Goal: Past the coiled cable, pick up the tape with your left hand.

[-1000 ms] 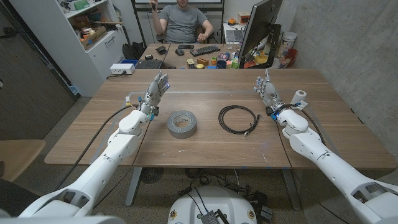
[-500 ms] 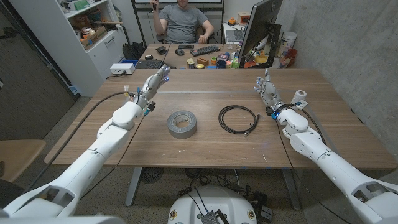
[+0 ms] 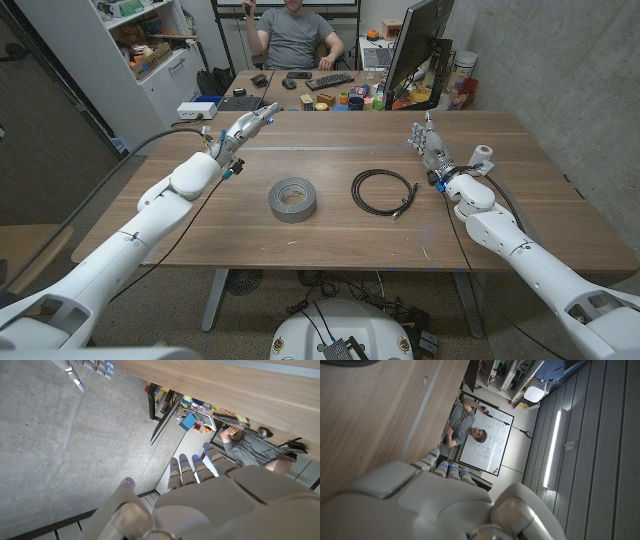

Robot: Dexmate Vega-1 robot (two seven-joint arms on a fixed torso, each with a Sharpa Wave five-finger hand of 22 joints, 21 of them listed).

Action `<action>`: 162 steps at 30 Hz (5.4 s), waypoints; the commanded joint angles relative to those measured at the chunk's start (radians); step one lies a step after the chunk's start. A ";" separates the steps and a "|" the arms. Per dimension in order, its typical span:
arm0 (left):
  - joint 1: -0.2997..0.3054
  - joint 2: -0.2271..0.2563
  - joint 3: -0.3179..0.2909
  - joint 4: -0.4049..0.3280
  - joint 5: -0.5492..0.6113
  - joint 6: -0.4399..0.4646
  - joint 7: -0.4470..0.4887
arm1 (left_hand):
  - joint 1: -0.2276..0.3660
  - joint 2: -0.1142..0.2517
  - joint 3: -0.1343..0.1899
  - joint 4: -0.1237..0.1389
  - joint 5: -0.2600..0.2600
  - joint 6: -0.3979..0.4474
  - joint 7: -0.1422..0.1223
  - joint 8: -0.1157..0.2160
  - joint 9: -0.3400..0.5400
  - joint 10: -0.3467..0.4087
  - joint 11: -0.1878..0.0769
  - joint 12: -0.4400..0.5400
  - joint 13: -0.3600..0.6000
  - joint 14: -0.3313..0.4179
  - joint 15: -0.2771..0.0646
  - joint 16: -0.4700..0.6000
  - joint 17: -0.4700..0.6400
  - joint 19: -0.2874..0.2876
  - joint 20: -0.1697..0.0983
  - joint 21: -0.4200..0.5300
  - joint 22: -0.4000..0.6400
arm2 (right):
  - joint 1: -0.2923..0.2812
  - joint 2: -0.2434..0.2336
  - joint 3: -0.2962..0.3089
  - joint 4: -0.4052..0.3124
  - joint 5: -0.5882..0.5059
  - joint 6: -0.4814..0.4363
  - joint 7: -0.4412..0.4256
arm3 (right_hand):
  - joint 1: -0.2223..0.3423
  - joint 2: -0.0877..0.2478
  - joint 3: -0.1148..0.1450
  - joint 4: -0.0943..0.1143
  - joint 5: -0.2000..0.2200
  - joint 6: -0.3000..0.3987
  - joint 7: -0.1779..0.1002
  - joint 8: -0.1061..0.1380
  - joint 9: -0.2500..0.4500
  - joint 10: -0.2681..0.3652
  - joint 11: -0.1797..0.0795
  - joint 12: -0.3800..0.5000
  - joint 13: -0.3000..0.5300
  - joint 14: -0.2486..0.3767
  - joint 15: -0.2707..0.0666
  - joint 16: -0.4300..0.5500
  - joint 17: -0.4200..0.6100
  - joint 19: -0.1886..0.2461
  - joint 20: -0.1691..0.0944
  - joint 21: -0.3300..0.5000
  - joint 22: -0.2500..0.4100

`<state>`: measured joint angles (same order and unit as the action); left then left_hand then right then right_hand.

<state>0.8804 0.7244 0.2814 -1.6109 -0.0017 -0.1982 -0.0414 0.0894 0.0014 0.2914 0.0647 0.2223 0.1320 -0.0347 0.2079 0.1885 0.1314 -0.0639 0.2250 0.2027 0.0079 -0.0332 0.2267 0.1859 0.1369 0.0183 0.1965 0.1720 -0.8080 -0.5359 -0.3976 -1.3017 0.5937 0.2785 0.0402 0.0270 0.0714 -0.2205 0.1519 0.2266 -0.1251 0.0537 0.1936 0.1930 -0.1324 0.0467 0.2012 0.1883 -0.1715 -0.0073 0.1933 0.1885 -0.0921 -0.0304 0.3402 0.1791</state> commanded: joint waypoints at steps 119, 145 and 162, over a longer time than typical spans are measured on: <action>0.261 0.188 0.047 -0.410 0.934 0.494 0.334 | 1.171 0.112 -0.103 -0.214 -0.028 0.730 -0.169 0.629 0.339 0.805 -0.149 0.539 0.487 0.848 -0.200 0.477 0.643 0.441 -0.052 0.111 0.081 | 0.030 -0.028 -0.015 -0.002 -0.119 0.045 -0.061 | 0.008 0.032 -0.011 0.002 0.007 -0.008 -0.013 0.004 0.003 0.004 -0.016 0.001 0.001 -0.020 -0.006 0.006 0.003 0.000 0.021 -0.037 0.005; 0.002 0.132 -0.017 -0.471 0.978 0.515 0.251 | 1.192 0.113 -0.114 -0.215 -0.021 0.741 -0.168 0.643 0.293 0.809 -0.148 0.541 0.482 0.866 -0.201 0.431 0.647 0.407 -0.051 0.098 0.068 | 0.043 -0.029 -0.014 -0.013 -0.137 0.043 -0.079 | 0.009 0.032 -0.012 0.002 0.007 -0.009 -0.013 0.004 0.003 0.005 -0.016 0.001 0.001 -0.019 -0.006 0.006 0.003 -0.001 0.021 -0.044 0.006; -0.062 0.096 -0.012 -0.477 1.000 0.525 0.236 | 1.194 0.112 -0.119 -0.213 -0.018 0.742 -0.168 0.658 0.277 0.815 -0.147 0.546 0.481 0.884 -0.201 0.399 0.660 0.401 -0.053 0.093 0.058 | 0.046 -0.037 -0.004 -0.017 -0.132 0.039 -0.081 | 0.009 0.032 -0.012 0.002 0.007 -0.009 -0.013 0.005 0.003 0.006 -0.018 0.002 0.001 -0.018 -0.004 0.006 0.003 0.000 0.021 -0.047 0.006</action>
<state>0.8592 0.8382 0.2661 -2.0841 0.9841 0.3215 0.2059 0.9735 -0.1904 0.1772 -0.1488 0.1970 0.8076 -0.1468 0.8517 0.4614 0.9302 -0.2028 0.7687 0.5232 0.8784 -0.1160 0.6337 0.8428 0.5437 -0.0321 0.2950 0.2274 -0.7648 -0.5684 -0.4065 -1.3165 0.4610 0.3178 -0.0388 0.0323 0.0767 -0.2275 0.1531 0.2266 -0.1305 0.0482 0.1935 0.1928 -0.1251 0.0320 0.2012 0.1863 -0.1715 -0.0073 0.1933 0.1883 -0.0886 -0.0124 0.2957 0.1789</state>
